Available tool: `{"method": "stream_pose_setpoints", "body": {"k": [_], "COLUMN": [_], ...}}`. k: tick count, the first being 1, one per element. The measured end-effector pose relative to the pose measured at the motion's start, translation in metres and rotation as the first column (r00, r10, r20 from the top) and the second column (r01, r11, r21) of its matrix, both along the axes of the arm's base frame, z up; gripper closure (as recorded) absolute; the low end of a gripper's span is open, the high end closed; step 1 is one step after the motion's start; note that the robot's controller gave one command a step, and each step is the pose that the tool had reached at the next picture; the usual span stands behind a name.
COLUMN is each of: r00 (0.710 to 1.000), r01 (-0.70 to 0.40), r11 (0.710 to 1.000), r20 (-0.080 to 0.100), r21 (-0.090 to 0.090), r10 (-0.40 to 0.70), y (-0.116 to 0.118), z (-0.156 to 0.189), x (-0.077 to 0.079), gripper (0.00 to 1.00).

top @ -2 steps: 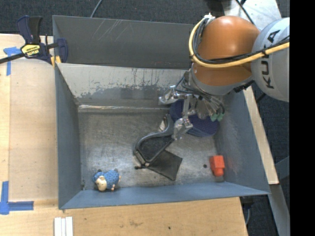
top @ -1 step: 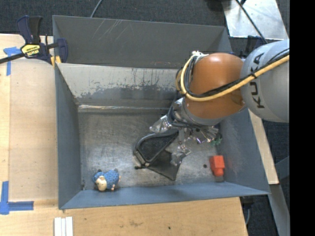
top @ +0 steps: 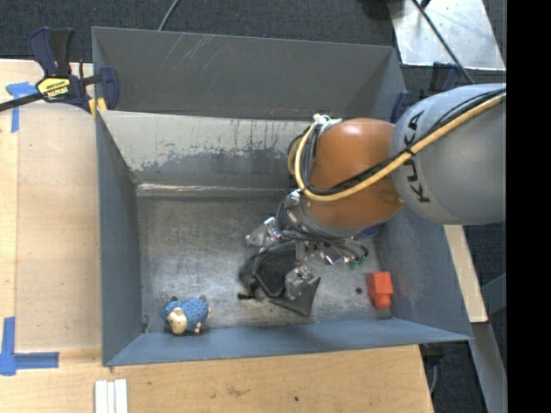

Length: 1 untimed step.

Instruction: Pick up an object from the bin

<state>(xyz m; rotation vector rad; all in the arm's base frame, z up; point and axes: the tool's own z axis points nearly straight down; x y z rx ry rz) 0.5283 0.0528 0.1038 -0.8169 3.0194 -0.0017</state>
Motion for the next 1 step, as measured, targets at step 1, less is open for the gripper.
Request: {"method": "stream_pose_setpoints", "body": {"k": [1], "r00": [1.000], "r01": [0.002], "r11": [1.000], "r20": [-0.007], "r21": [0.000], "r10": [-0.002], "y": [-0.0002], "z": [-0.0035], "x": [-0.0018], "gripper": [1.00]}}
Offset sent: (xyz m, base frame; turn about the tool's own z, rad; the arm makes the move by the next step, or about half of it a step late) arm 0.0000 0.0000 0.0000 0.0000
